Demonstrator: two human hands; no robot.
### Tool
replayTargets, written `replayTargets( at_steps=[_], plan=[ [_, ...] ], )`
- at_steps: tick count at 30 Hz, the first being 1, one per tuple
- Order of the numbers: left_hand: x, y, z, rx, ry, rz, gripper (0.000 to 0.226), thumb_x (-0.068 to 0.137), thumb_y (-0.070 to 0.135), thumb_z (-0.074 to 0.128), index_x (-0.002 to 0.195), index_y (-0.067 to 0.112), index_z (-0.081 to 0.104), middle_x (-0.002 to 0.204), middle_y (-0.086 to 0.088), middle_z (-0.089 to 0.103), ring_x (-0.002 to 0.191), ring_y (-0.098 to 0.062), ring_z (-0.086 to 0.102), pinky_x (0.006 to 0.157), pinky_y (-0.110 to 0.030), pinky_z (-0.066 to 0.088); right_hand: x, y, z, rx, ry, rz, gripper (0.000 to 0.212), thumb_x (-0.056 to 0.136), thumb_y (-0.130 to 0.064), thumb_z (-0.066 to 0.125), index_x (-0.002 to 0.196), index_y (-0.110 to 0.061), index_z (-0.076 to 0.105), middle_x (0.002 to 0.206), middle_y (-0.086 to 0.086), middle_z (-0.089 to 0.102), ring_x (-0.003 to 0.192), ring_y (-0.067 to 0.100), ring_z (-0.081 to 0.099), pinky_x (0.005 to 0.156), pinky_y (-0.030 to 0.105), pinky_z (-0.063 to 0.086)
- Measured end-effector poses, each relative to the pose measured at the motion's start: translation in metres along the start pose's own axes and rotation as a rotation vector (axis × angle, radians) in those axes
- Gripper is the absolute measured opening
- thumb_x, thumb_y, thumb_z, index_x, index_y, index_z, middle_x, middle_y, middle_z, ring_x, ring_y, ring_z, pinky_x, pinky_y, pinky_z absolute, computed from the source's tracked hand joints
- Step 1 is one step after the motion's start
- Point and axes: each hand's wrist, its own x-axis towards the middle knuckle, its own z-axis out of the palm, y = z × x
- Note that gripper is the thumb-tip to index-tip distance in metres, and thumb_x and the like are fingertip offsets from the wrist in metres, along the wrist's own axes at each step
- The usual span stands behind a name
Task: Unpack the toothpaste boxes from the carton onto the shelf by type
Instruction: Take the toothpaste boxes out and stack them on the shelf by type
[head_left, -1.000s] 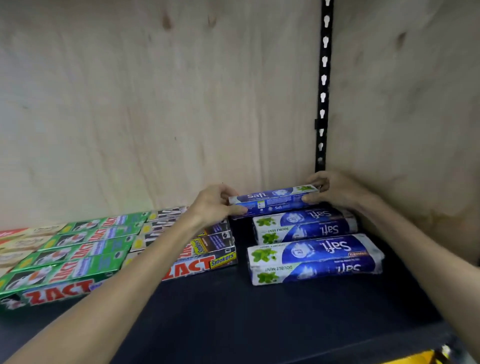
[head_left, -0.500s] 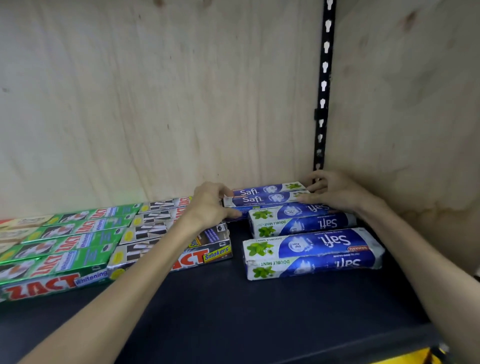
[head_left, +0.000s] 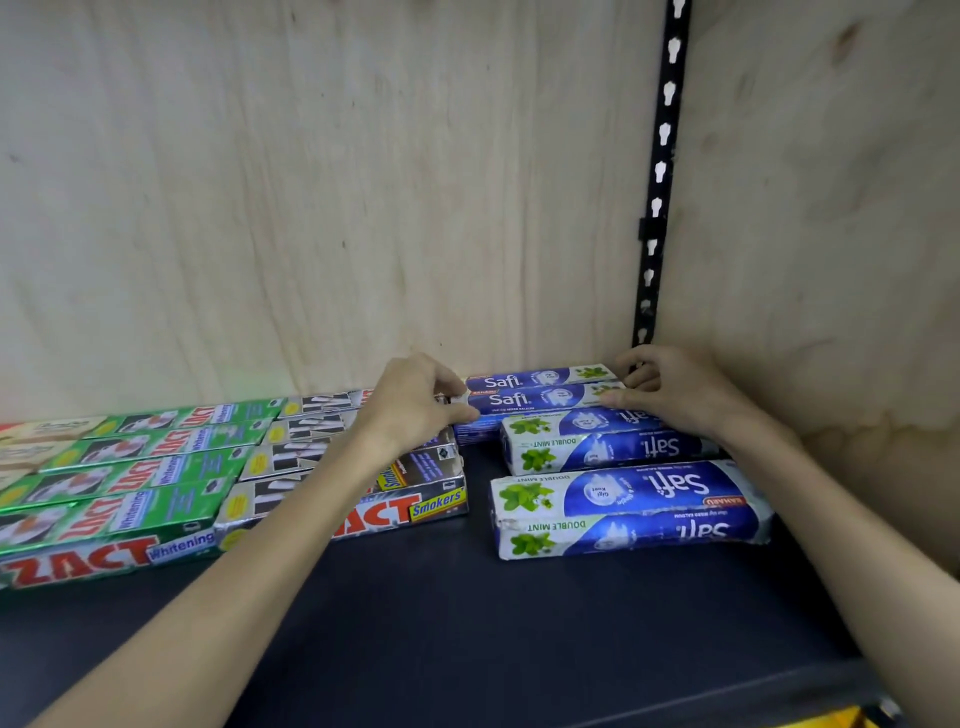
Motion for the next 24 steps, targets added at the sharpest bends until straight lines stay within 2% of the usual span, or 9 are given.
replayTargets(
  at_steps=[2, 6, 9, 11, 14, 16, 18, 21, 24],
  plan=[
    [-0.001, 0.002, 0.002, 0.003, 0.002, 0.011, 0.039, 0.082, 0.03, 0.083, 0.114, 0.01, 0.076, 0.114, -0.004, 0.074, 0.098, -0.01, 0.063, 0.083, -0.019, 0.043, 0.001, 0.001, 0.002, 0.008, 0.001, -0.01, 0.048, 0.077, -0.037, 0.084, 0.116, -0.018, 0.065, 0.097, -0.005, 0.067, 0.092, 0.011, 0.065, 0.071, 0.018, 0.047],
    [-0.003, 0.002, 0.002, 0.009, 0.011, 0.02, 0.035, 0.082, 0.03, 0.083, 0.11, 0.01, 0.078, 0.11, -0.004, 0.075, 0.098, -0.012, 0.066, 0.081, -0.02, 0.044, 0.0, 0.001, 0.001, -0.003, 0.007, -0.011, 0.042, 0.081, -0.036, 0.081, 0.116, -0.017, 0.066, 0.103, -0.002, 0.07, 0.099, 0.016, 0.066, 0.078, 0.02, 0.048],
    [-0.007, 0.003, 0.001, 0.02, -0.002, 0.025, 0.039, 0.084, 0.035, 0.08, 0.117, 0.014, 0.075, 0.116, 0.001, 0.072, 0.103, -0.01, 0.062, 0.083, -0.021, 0.041, -0.006, -0.002, -0.005, -0.062, 0.139, -0.044, 0.022, 0.095, -0.029, 0.067, 0.114, -0.016, 0.068, 0.102, -0.004, 0.069, 0.101, 0.014, 0.064, 0.083, 0.027, 0.045],
    [-0.013, 0.007, -0.002, 0.012, 0.017, 0.058, 0.038, 0.086, 0.039, 0.077, 0.117, 0.018, 0.075, 0.113, 0.008, 0.068, 0.103, -0.006, 0.056, 0.084, -0.021, 0.037, -0.014, -0.004, -0.009, -0.03, 0.203, -0.056, 0.018, 0.1, -0.02, 0.06, 0.116, -0.016, 0.068, 0.106, -0.003, 0.07, 0.099, 0.012, 0.063, 0.086, 0.029, 0.048],
    [-0.022, 0.02, -0.005, 0.0, 0.055, 0.161, 0.027, 0.09, 0.044, 0.072, 0.109, 0.026, 0.077, 0.107, 0.015, 0.068, 0.099, -0.004, 0.058, 0.079, -0.023, 0.041, -0.032, -0.002, -0.008, -0.038, 0.123, -0.053, 0.023, 0.101, -0.019, 0.059, 0.122, -0.022, 0.066, 0.114, -0.004, 0.07, 0.101, 0.008, 0.063, 0.09, 0.029, 0.05],
    [-0.026, 0.029, -0.002, -0.035, -0.012, 0.212, 0.029, 0.087, 0.047, 0.074, 0.108, 0.028, 0.076, 0.104, 0.015, 0.07, 0.098, 0.002, 0.061, 0.083, -0.017, 0.046, -0.042, 0.002, -0.008, -0.135, 0.046, -0.065, 0.034, 0.095, -0.026, 0.068, 0.129, -0.022, 0.063, 0.123, 0.001, 0.068, 0.114, 0.015, 0.063, 0.102, 0.036, 0.048],
    [-0.029, 0.035, 0.004, -0.044, -0.133, 0.234, 0.042, 0.081, 0.052, 0.077, 0.115, 0.028, 0.073, 0.108, 0.014, 0.07, 0.1, 0.004, 0.062, 0.087, -0.011, 0.046, -0.048, 0.002, -0.011, -0.234, -0.02, -0.041, 0.059, 0.085, -0.038, 0.078, 0.138, -0.02, 0.057, 0.131, 0.006, 0.064, 0.122, 0.021, 0.059, 0.108, 0.041, 0.045],
    [-0.03, 0.041, 0.014, 0.055, -0.189, 0.275, 0.058, 0.073, 0.055, 0.081, 0.122, 0.027, 0.07, 0.11, 0.013, 0.065, 0.106, -0.006, 0.06, 0.095, -0.026, 0.048, -0.046, 0.0, -0.016, -0.305, -0.087, 0.012, 0.09, 0.071, -0.049, 0.086, 0.147, -0.024, 0.045, 0.137, 0.003, 0.059, 0.126, 0.02, 0.053, 0.11, 0.041, 0.041],
    [-0.028, 0.041, 0.016, 0.07, -0.188, 0.272, 0.065, 0.069, 0.056, 0.084, 0.125, 0.025, 0.068, 0.11, 0.008, 0.064, 0.105, -0.01, 0.058, 0.097, -0.036, 0.049, -0.036, 0.0, -0.014, -0.507, -0.143, 0.029, 0.104, 0.065, -0.055, 0.087, 0.151, -0.031, 0.034, 0.139, -0.001, 0.055, 0.129, 0.025, 0.044, 0.11, 0.045, 0.037]
  ],
)
